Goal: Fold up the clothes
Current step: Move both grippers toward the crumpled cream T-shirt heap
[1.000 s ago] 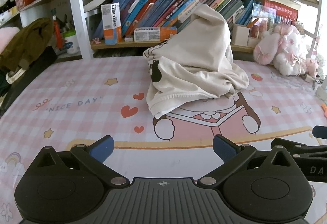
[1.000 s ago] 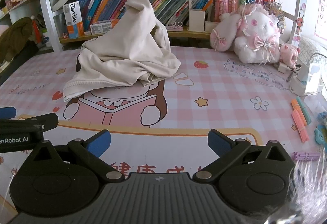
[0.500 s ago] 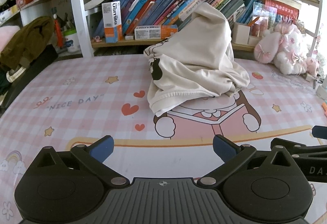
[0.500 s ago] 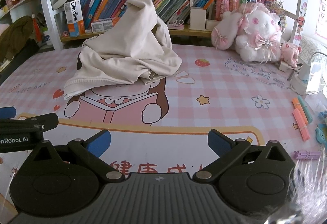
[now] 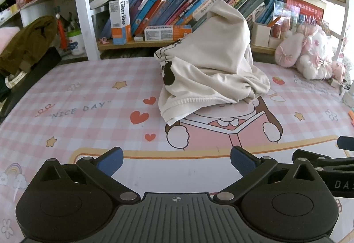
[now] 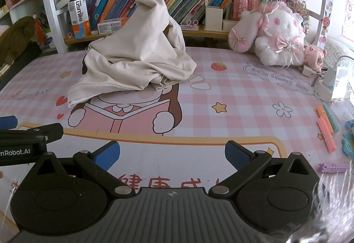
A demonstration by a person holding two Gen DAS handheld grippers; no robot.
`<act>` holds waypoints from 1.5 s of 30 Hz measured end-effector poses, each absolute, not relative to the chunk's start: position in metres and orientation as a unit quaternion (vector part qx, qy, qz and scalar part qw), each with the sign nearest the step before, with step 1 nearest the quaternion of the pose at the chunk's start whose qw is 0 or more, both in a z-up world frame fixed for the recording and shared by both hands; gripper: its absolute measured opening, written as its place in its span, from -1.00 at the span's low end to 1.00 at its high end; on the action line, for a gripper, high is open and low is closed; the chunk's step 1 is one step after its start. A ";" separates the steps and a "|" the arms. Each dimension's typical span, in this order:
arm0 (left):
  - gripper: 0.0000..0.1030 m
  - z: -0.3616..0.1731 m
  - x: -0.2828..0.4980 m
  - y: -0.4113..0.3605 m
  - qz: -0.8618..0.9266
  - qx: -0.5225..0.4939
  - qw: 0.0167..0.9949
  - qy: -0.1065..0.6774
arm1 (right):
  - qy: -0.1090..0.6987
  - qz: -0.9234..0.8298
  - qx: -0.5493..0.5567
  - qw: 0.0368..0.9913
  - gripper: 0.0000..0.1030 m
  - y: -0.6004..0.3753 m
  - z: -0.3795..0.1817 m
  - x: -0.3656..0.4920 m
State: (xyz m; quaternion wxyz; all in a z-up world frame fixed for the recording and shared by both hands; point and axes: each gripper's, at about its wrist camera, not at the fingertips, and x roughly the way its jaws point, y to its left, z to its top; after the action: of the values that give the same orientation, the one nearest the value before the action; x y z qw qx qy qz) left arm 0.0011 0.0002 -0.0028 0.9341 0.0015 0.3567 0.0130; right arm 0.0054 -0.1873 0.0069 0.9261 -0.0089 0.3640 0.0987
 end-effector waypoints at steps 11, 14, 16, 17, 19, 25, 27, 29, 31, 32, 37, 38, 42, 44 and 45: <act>1.00 -0.003 0.002 0.000 0.012 0.000 0.933 0.359 | 0.367 0.100 -0.009 0.925 0.99 -0.187 0.006 0.006; 1.00 -0.003 0.003 0.000 0.012 -0.001 0.933 0.359 | 0.368 0.100 -0.011 0.924 0.99 -0.186 0.006 0.007; 1.00 -0.004 0.003 0.000 0.014 -0.001 0.933 0.359 | 0.368 0.100 -0.011 0.924 0.99 -0.186 0.006 0.007; 1.00 -0.004 0.003 0.000 0.014 -0.001 0.933 0.360 | 0.368 0.100 -0.011 0.924 0.99 -0.186 0.006 0.007; 1.00 -0.003 0.004 0.000 0.014 -0.001 0.932 0.361 | 0.369 0.099 -0.011 0.924 0.99 -0.186 0.006 0.008; 1.00 -0.003 0.005 0.001 0.014 -0.001 0.932 0.362 | 0.370 0.098 -0.010 0.924 0.99 -0.186 0.006 0.009; 1.00 -0.003 0.004 0.000 0.012 -0.002 0.933 0.360 | 0.371 0.099 -0.009 0.923 0.99 -0.186 0.005 0.009; 1.00 -0.002 0.003 0.000 0.009 -0.003 0.934 0.357 | 0.372 0.100 -0.009 0.923 0.99 -0.186 0.005 0.009; 1.00 -0.002 0.003 0.000 0.006 -0.002 0.934 0.356 | 0.373 0.101 -0.008 0.922 0.99 -0.186 0.005 0.010; 1.00 -0.002 0.003 -0.001 0.006 -0.002 0.934 0.356 | 0.373 0.101 -0.008 0.922 0.99 -0.186 0.004 0.010; 1.00 -0.001 0.002 -0.001 0.007 -0.001 0.936 0.353 | 0.375 0.104 -0.008 0.921 0.99 -0.185 0.003 0.010; 1.00 0.000 0.002 -0.001 0.005 -0.002 0.937 0.350 | 0.376 0.104 -0.008 0.921 0.99 -0.186 0.003 0.010; 1.00 -0.003 0.002 -0.002 -0.015 -0.013 0.935 0.354 | 0.379 0.101 -0.005 0.920 0.99 -0.187 0.001 0.011; 1.00 -0.004 0.003 -0.003 -0.019 -0.015 0.933 0.358 | 0.382 0.099 -0.004 0.919 0.99 -0.188 0.000 0.012; 1.00 -0.005 0.004 -0.004 -0.018 -0.013 0.933 0.359 | 0.383 0.099 -0.003 0.918 0.99 -0.188 -0.001 0.012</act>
State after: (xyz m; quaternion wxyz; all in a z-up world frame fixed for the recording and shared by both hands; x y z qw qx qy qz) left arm 0.0038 -0.0039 -0.0048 0.9331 -0.0131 0.3588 -0.0181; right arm 0.0120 -0.1884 -0.0013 0.9183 -0.0032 0.3834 0.0988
